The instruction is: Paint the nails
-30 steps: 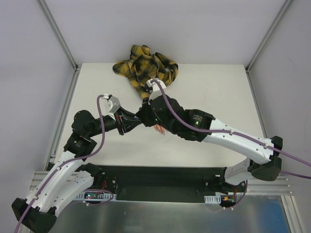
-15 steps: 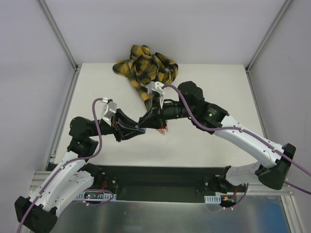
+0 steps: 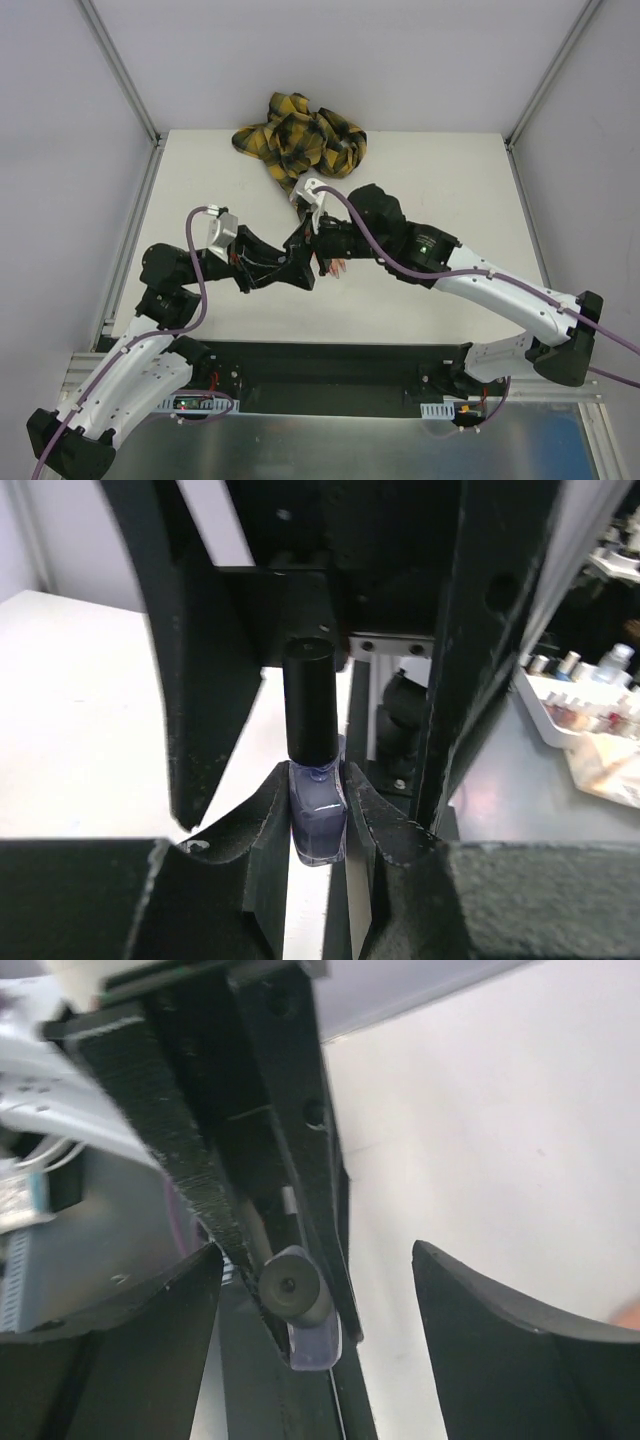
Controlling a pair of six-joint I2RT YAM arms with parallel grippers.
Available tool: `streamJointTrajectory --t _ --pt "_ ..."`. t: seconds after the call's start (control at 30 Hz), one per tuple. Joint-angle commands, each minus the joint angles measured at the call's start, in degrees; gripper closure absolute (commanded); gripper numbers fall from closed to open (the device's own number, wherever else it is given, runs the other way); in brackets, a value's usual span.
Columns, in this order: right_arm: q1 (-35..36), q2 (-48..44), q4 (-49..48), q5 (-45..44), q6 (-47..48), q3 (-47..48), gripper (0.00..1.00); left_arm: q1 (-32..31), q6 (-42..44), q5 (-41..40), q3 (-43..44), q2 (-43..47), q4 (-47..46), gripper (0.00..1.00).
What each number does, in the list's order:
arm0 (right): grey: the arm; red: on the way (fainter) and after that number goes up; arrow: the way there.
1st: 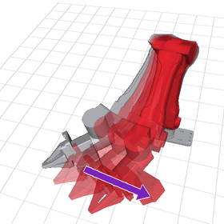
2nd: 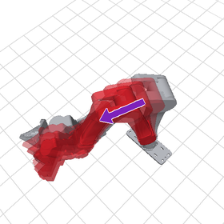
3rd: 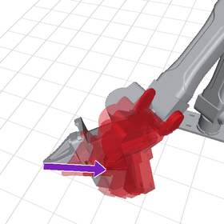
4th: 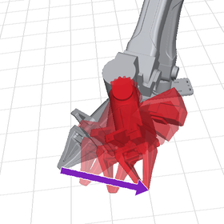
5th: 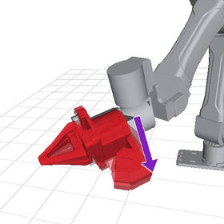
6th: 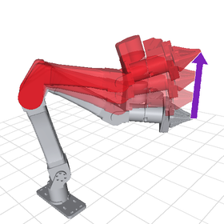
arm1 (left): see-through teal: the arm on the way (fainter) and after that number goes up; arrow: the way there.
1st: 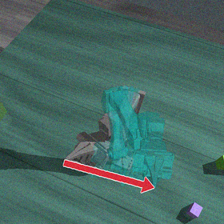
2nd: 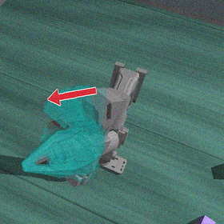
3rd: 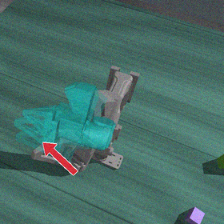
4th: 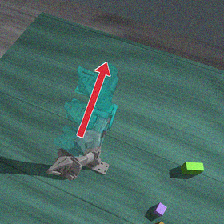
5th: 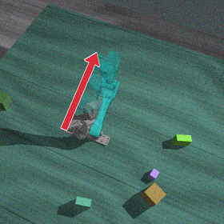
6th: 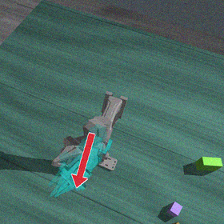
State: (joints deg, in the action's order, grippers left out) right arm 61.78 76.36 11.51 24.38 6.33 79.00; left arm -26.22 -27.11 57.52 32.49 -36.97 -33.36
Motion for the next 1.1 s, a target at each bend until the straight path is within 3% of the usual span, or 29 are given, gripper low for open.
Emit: streamJointTrajectory --t 0.0,0.07,0.17,0.37,0.53,0.67,0.97,1.07 --pt "4.92 -1.39 7.89 -24.79 -3.94 5.63 0.21 -0.24 8.56 -8.29 3.46 1.29 6.72 1.00" --pt "5.89 -0.60 11.24 -34.78 -7.88 8.43 0.22 -0.24 10.93 -9.87 4.15 1.29 9.79 1.00" --pt "7.21 -1.20 15.30 -41.76 -10.72 9.33 0.25 -0.24 12.26 -11.90 4.07 1.46 11.04 1.00" --pt "8.09 -2.97 12.21 -45.90 -15.20 8.53 0.30 -0.24 13.84 -14.62 4.42 0.24 13.32 1.00" --pt "9.93 4.22 17.84 -53.02 -22.05 17.21 0.38 -0.33 14.02 -16.64 4.51 0.41 13.85 1.00" --pt "12.92 9.94 22.23 -59.78 -22.24 23.82 0.40 -0.33 14.54 -17.35 4.34 0.85 14.03 1.00" --pt "14.25 14.26 24.09 -63.14 -22.85 26.03 0.57 -0.85 15.16 -18.23 4.34 1.55 14.56 1.00" --pt "14.25 14.08 23.04 -62.53 -23.11 24.98 0.67 -0.85 15.16 -17.97 4.34 1.55 14.56 1.00"
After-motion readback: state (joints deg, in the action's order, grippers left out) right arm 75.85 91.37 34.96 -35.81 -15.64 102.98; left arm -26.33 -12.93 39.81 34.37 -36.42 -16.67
